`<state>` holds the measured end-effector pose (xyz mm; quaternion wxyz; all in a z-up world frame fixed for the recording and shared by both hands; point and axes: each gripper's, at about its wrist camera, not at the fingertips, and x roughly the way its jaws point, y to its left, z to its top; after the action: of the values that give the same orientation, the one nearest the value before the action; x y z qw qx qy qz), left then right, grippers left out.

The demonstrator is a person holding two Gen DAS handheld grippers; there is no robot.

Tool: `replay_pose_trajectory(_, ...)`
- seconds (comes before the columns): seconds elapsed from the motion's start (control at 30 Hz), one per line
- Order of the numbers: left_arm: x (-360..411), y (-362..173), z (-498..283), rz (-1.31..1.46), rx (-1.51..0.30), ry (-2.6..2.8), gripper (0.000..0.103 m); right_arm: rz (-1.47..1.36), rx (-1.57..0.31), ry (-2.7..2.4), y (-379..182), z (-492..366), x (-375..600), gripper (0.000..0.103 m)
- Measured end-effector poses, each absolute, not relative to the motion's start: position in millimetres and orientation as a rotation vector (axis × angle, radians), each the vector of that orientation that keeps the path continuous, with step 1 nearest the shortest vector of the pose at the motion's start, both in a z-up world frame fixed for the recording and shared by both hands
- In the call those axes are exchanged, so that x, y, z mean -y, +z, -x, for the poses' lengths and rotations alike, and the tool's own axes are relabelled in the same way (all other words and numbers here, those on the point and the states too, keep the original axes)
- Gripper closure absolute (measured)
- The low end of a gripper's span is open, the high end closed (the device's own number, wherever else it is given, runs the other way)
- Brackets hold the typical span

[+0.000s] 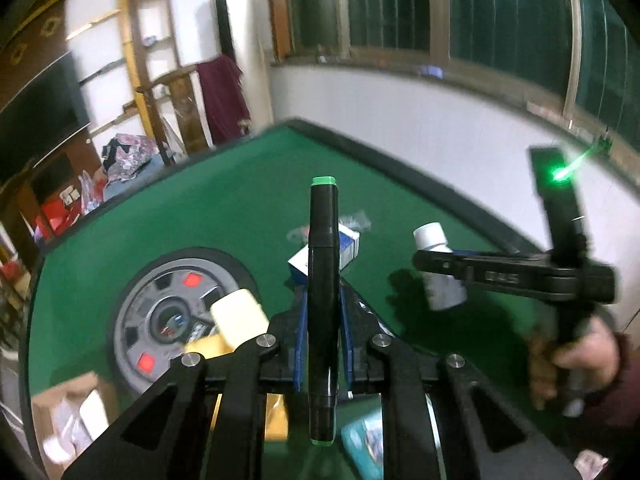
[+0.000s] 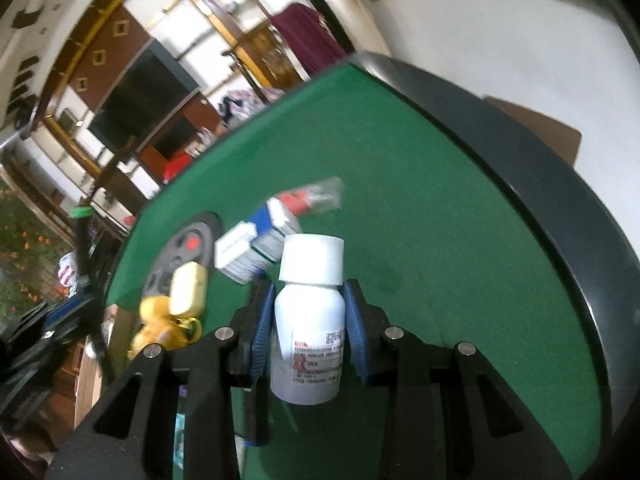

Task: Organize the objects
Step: 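Grasp a black marker with the left tool, then lower the white bottle and black marker into the cardboard box, release both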

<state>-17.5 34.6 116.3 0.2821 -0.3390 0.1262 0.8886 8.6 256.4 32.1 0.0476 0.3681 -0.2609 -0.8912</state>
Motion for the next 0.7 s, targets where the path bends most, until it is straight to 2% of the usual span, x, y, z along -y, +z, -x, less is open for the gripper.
replay_pose_trajectory(0.3, 94, 156, -31, 0.847, -0.167, 2.580, 0.091, -1.058, 0.717, -2.559, 75, -15, -184, 0.071)
replay_pose_trajectory(0.47, 174, 135, -38, 0.955, -0.082, 2.718, 0.091, -1.033, 0.627, -2.452, 98, -23, -122, 0.071)
replay_pose_trajectory(0.7, 228, 82, -36, 1.139, 0.002, 2.776, 0.091, -1.120, 0.487, -2.258, 99, -16, -11, 0.071)
